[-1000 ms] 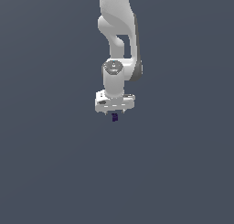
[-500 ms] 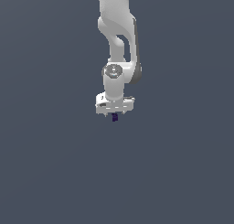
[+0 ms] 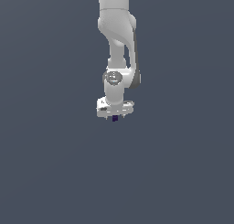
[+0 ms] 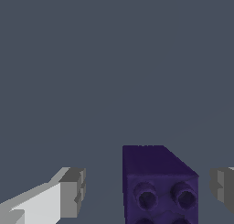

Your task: Pick up the object and move it to a goal position.

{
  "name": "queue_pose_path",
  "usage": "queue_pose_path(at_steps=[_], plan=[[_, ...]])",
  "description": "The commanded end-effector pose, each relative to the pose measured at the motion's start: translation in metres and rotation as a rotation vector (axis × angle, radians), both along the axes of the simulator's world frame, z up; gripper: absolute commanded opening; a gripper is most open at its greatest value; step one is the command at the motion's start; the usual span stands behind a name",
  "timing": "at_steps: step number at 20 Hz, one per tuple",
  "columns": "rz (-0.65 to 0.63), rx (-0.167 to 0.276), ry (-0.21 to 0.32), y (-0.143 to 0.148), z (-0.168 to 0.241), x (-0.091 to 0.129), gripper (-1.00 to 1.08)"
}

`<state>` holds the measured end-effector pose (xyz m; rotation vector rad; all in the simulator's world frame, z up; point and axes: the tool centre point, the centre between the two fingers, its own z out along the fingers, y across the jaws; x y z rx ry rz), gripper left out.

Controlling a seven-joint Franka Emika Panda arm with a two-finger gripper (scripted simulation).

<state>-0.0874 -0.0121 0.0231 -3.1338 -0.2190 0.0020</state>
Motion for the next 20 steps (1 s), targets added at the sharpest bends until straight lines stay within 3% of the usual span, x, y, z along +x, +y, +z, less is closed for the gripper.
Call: queue_pose_path(at_steps=[1,13,20], plan=[[0.000,0.000,-0.001,0.000,-0.001,0.001,-1.00],[0.000,0.000,-0.001,-0.001,-0.001,0.001,-1.00],[0.000,0.000,-0.001,-0.010,0.006,0.016,-1.00]])
